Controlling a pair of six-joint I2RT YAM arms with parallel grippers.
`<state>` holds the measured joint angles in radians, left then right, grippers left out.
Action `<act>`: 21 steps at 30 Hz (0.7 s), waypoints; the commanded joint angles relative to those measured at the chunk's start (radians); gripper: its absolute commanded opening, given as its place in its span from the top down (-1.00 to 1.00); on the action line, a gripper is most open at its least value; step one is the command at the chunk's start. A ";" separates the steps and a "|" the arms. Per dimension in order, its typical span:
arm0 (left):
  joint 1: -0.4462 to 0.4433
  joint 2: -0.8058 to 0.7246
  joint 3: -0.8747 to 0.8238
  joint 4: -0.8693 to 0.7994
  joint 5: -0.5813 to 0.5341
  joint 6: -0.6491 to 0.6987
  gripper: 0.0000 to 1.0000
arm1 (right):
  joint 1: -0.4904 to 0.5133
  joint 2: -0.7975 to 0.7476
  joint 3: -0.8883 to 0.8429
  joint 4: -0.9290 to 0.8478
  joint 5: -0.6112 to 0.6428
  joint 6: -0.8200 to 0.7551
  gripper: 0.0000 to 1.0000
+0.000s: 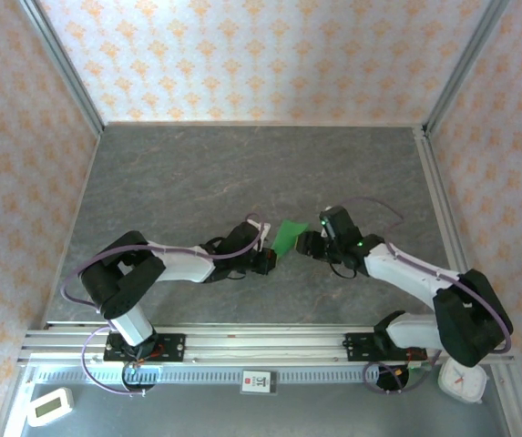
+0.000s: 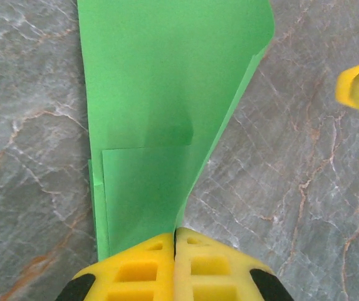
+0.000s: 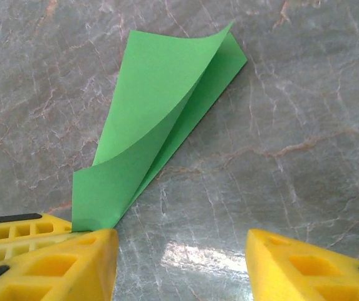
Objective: Fold a paper plane with a square sheet of paper (pick it up from the middle)
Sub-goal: Fold the wing for the fifth time at the center of the table.
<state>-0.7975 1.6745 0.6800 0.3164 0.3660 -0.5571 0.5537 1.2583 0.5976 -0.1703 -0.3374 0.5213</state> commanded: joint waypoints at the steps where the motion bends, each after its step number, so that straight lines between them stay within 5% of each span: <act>1: -0.009 0.023 0.025 -0.030 0.000 -0.058 1.00 | 0.001 -0.013 -0.026 0.115 -0.042 0.048 -0.14; 12: -0.008 0.033 0.055 -0.056 0.009 -0.035 1.00 | 0.003 0.046 -0.041 0.201 -0.083 0.052 -0.15; 21: -0.014 0.047 0.096 -0.122 -0.013 0.015 1.00 | -0.006 0.066 0.086 0.082 0.001 -0.028 -0.08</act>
<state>-0.8036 1.7042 0.7593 0.2337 0.3656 -0.5663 0.5537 1.3109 0.6018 -0.0414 -0.3950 0.5476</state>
